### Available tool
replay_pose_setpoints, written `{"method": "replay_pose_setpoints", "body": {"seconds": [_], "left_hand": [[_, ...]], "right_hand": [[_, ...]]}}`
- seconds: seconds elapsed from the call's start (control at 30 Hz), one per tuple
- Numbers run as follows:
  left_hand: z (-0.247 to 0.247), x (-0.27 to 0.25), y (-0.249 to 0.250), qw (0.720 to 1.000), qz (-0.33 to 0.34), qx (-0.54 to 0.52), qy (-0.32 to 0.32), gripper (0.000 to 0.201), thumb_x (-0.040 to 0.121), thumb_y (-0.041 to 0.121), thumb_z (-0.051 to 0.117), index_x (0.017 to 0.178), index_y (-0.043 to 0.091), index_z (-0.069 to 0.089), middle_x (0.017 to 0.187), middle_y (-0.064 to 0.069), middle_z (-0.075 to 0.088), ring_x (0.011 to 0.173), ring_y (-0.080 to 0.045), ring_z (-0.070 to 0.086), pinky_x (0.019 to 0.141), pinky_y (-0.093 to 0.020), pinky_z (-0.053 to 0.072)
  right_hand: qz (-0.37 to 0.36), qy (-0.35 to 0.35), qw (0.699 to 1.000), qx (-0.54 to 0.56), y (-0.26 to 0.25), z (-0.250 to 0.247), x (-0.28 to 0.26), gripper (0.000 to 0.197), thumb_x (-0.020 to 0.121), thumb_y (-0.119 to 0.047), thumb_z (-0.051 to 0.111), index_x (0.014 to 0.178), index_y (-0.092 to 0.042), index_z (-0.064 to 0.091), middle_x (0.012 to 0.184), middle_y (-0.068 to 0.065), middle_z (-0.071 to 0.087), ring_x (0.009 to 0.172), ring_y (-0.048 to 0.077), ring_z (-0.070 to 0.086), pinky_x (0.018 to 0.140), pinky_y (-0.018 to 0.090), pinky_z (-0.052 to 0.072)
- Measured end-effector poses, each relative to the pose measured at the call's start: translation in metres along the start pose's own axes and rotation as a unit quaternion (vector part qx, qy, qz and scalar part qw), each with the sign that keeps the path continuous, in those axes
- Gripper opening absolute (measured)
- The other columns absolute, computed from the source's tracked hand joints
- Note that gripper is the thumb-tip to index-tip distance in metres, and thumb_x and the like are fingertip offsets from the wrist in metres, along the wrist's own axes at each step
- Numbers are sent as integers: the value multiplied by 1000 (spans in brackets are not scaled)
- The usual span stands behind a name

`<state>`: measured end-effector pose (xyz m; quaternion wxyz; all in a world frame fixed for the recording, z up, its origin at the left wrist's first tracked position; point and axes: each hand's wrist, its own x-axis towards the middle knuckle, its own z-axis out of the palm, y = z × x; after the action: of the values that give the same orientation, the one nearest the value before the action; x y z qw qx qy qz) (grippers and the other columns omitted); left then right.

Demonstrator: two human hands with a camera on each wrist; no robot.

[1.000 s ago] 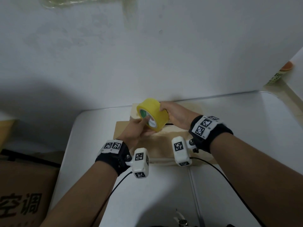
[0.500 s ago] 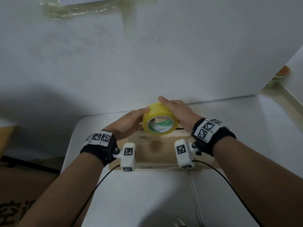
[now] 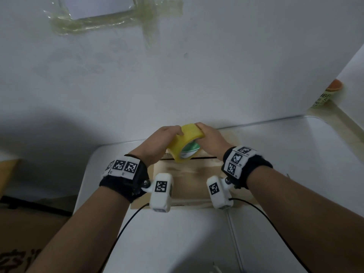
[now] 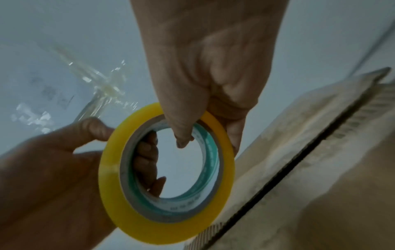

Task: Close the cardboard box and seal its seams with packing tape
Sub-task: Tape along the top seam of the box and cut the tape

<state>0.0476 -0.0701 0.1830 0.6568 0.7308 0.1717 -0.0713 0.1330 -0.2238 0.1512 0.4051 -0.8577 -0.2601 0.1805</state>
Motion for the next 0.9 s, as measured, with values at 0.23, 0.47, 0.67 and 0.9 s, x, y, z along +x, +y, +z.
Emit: {"method": "replay_pose_setpoints", "body": {"seconds": [0.23,0.47,0.67,0.9], "left_hand": [[2,-7,-7,993,2,-57,-101,57,78,30,53,123,-4,57,127,-24,59,106,-32,56,91,-46,41],[5,-11,-9,997,32,-1,-77,46,85,27,46,118,0,62,122,-21,63,114,-40,56,97,-51,45],[18,-3,-4,997,-4,79,-16,49,72,35,52,103,-2,62,90,-9,63,82,-21,57,72,-34,45],[1,-6,-14,994,57,23,-93,43,79,27,51,105,-7,57,102,-20,59,98,-23,52,94,-48,36]], "right_hand": [[68,-36,973,219,14,0,-5,33,89,-14,57,121,-15,59,115,11,67,106,29,64,95,53,50],[106,-45,958,262,15,-3,-6,39,90,-12,61,128,-10,54,122,10,64,114,29,60,95,43,52],[-1,4,1000,-18,7,7,-1,49,85,-7,54,133,-17,48,116,9,64,102,27,60,84,33,50],[100,-45,963,248,20,-1,-2,36,95,-1,44,129,-9,54,120,19,64,102,34,67,81,46,59]]}}
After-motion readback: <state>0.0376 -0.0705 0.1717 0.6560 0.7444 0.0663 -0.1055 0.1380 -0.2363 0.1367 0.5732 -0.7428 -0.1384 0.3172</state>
